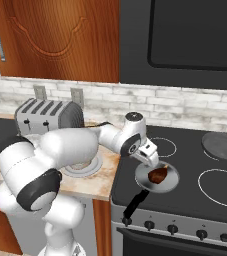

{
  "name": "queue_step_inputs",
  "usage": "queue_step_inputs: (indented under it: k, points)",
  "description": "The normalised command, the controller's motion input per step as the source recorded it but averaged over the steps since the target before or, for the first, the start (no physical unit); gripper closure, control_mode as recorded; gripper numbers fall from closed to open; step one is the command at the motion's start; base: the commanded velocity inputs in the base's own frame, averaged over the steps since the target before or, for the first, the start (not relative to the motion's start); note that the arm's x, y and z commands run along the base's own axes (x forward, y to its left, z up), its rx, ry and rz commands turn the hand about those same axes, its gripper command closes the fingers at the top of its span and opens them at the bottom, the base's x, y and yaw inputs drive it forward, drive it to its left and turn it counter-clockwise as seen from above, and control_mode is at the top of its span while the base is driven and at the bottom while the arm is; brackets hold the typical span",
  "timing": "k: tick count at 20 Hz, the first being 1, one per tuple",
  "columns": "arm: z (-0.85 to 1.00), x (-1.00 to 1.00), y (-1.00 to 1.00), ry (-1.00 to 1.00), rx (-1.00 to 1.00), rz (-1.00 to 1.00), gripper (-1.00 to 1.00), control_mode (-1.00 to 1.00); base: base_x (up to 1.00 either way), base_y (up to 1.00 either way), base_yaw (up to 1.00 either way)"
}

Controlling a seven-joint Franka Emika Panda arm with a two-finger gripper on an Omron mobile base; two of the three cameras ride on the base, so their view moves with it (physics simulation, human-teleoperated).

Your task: Place one of the steaks on the plate and the other in the bowl. Then place the bowl in the fridge.

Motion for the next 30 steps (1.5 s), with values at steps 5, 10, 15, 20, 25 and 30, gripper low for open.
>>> queue_step_inputs:
  k: [5, 10, 15, 20, 25, 30]
  points:
    - [-0.09, 0.0, -0.82, 0.2, 0.06, -0.09, -1.0, -1.0, 0.0, 0.0, 0.0]
    - [-0.28, 0.0, -0.24, 0.06, 0.0, -0.01, -1.0, -1.0, 0.0, 0.0, 0.0]
    - [-0.41, 0.0, -0.13, 0.0, 0.02, 0.0, -1.0, -1.0, 0.0, 0.0, 0.0]
    - [-0.39, 0.0, -0.06, 0.0, 0.02, 0.0, -1.0, -1.0, 0.0, 0.0, 0.0]
    - [-0.25, 0.11, 0.0, 0.02, 0.0, 0.0, -1.0, -1.0, 0.0, 0.0, 0.0]
    - [-0.2, 0.14, -0.07, 0.03, 0.02, 0.01, -1.0, -1.0, 0.0, 0.0, 0.0]
